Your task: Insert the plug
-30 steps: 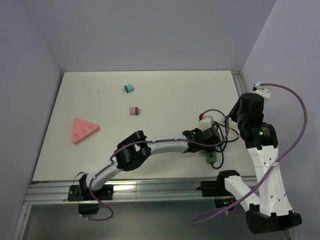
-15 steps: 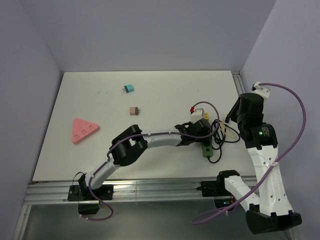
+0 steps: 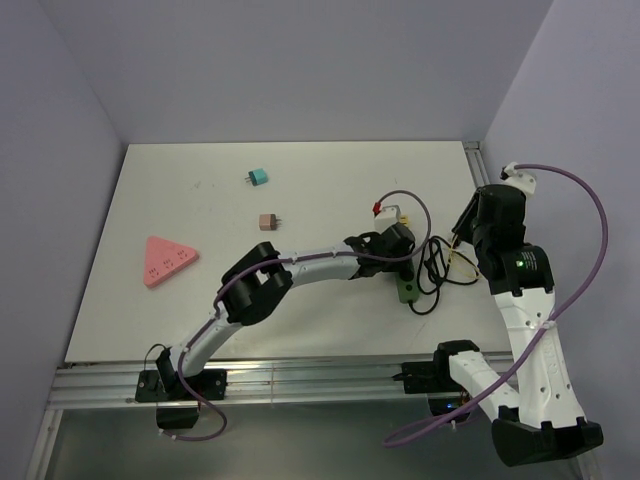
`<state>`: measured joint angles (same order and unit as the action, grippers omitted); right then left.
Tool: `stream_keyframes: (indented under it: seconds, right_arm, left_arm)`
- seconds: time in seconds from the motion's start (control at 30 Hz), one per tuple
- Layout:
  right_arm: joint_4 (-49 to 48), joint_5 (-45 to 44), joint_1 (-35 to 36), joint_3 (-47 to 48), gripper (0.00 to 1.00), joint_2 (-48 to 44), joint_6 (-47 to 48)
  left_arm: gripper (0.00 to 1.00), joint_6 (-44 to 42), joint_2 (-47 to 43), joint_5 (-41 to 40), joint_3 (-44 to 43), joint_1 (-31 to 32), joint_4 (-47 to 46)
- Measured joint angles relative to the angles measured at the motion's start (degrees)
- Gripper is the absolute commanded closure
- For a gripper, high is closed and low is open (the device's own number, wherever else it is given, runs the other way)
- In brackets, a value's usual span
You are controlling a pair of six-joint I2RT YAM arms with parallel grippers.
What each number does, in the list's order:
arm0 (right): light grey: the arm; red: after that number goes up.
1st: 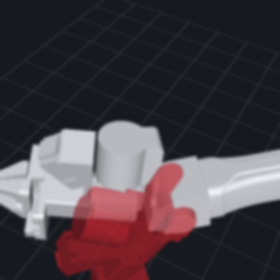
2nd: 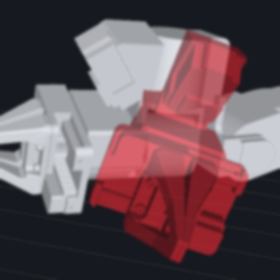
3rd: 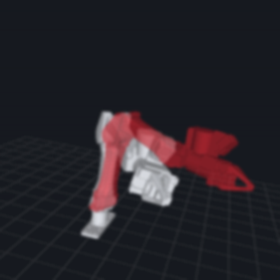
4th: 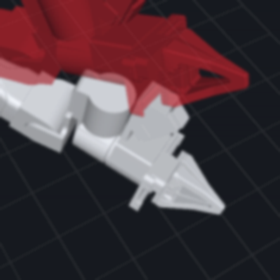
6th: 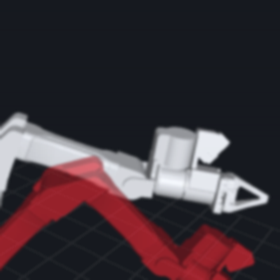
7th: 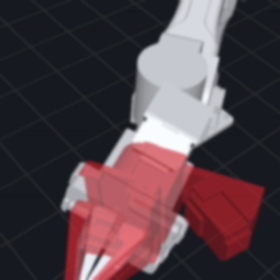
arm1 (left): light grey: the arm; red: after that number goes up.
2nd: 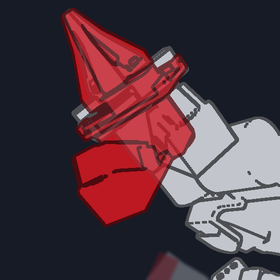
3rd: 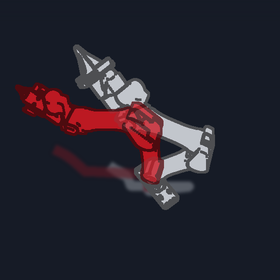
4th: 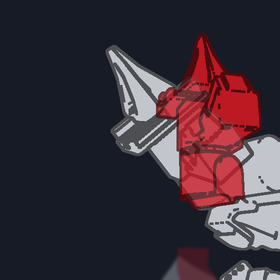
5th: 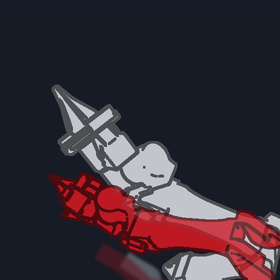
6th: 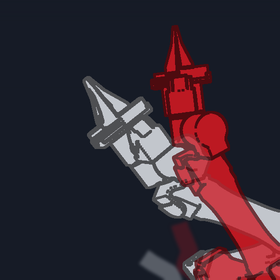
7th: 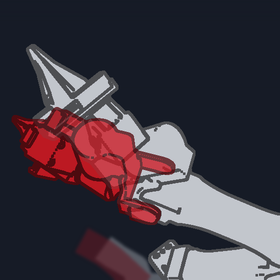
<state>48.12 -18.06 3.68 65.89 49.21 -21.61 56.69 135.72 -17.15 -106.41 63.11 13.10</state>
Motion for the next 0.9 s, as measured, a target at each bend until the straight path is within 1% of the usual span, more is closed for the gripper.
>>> stream_keyframes:
  seconds: [0.13,0.17,0.2,0.23,0.27,0.3,0.33,0.4,0.5,0.6,0.73,0.9]
  right_arm:
    - [-1.33,2.08,-0.02,-0.70,1.00,0.15,0.72]
    - [-1.46,3.10,-0.09,-0.83,1.00,0.26,1.03]
    - [-1.77,3.96,-0.09,-1.01,1.00,0.48,1.36]
    - [-2.27,4.76,-0.09,-1.33,1.00,0.66,1.60]
    - [-2.54,5.51,-0.09,-1.62,1.00,0.98,1.73]
    - [-2.58,5.84,-0.11,-1.77,1.00,1.40,1.77]
    - [-2.60,6.16,-0.11,-1.84,1.00,1.95,1.79]
    - [-2.75,6.60,-0.11,-1.86,1.00,2.93,1.81]
    - [-3.65,7.26,-0.11,-2.36,1.00,3.41,2.08]
    - [-4.20,7.72,-0.11,-2.51,1.00,3.41,2.45]
    - [-4.90,8.70,-0.11,-2.54,1.00,3.45,3.06]
    - [-6.75,9.97,-0.11,-3.67,1.00,4.28,3.48]
  left_arm:
    - [1.00,-1.64,-0.33,1.84,1.38,-1.86,-2.49]
    - [0.98,-2.05,-0.61,2.36,2.12,-2.21,-3.41]
    - [0.75,-2.67,-1.09,3.15,3.30,-2.73,-4.76]
    - [0.62,-3.41,-1.55,3.78,4.37,-3.17,-5.95]
    - [0.54,-4.00,-2.05,4.39,5.46,-3.58,-7.13]
    - [0.37,-4.63,-2.62,4.81,6.80,-3.93,-8.48]
    - [0.31,-5.22,-3.32,5.01,8.37,-4.28,-9.81]
    - [0.23,-6.40,-5.05,4.79,12.00,-5.14,-11.69]
    - [0.18,-8.13,-7.45,2.75,14.97,-6.51,-11.41]
    - [0.14,-9.55,-9.46,1.66,17.73,-8.20,-11.50]
    - [0.13,-10.51,-12.72,1.44,21.97,-9.38,-11.08]
    - [0.14,-10.54,-20.09,3.13,29.75,-8.07,-11.10]
